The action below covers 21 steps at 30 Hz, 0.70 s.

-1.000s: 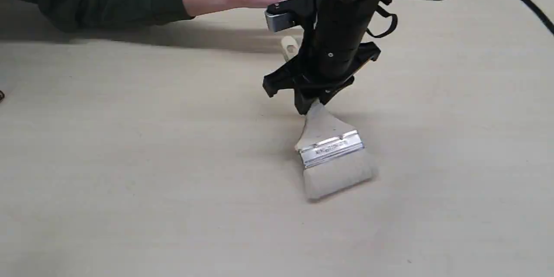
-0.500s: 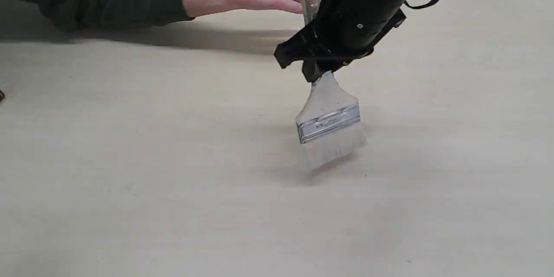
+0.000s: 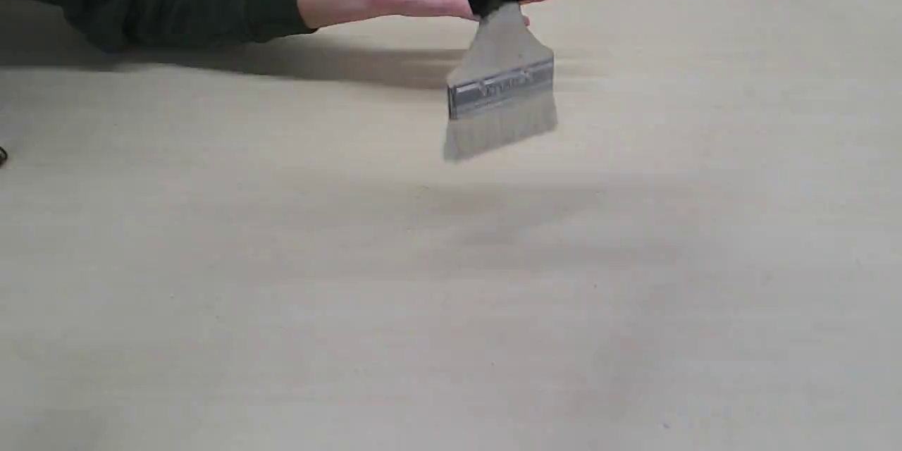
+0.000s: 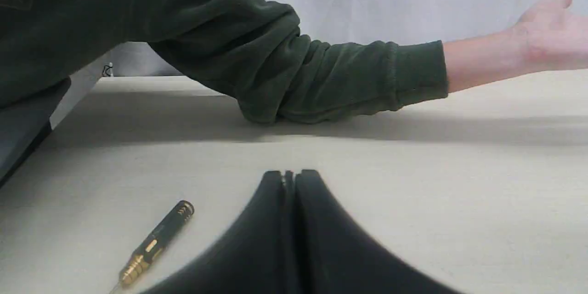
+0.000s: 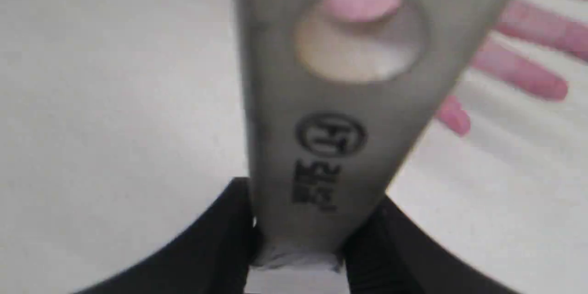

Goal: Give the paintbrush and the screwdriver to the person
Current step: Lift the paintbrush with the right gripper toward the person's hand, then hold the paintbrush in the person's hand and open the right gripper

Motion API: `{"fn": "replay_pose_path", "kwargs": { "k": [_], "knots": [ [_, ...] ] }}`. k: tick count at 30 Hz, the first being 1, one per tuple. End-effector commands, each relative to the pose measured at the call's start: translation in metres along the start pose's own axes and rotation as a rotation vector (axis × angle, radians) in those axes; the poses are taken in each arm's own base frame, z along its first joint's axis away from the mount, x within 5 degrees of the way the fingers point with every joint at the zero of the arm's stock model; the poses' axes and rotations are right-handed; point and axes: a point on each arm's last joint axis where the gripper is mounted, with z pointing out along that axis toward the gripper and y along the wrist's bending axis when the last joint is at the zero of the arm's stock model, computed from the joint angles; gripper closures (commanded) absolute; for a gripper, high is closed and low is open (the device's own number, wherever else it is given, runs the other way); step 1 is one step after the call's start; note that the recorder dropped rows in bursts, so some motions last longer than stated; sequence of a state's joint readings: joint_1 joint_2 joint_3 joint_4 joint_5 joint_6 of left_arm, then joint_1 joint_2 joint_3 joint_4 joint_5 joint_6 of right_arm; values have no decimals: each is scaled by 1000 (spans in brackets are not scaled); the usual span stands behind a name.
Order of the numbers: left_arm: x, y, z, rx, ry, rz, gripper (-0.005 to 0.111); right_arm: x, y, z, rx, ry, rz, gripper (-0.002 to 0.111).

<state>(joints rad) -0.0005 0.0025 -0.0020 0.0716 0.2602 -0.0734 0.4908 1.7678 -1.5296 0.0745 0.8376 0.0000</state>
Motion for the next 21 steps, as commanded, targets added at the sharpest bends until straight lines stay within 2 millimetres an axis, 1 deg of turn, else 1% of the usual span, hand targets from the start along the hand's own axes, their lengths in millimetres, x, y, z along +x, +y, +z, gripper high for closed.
{"fn": "replay_pose_path", "kwargs": {
  "k": [1,5,9,11,17,21],
  "knots": [
    [0,0,0,7,-10,-6,107,-21,1,-15,-1,-94,8,104],
    [0,0,0,7,-10,-6,107,-38,1,-14,9,-137,2,104],
    [0,0,0,7,-10,-6,107,-51,-3,0,56,-148,10,104],
    [0,0,0,7,-10,-6,107,-56,-7,13,90,-143,8,104],
    [0,0,0,7,-10,-6,107,-70,-16,38,169,-156,15,104],
    [0,0,0,7,-10,-6,107,-80,-19,49,201,-182,8,104]
  ]
}}
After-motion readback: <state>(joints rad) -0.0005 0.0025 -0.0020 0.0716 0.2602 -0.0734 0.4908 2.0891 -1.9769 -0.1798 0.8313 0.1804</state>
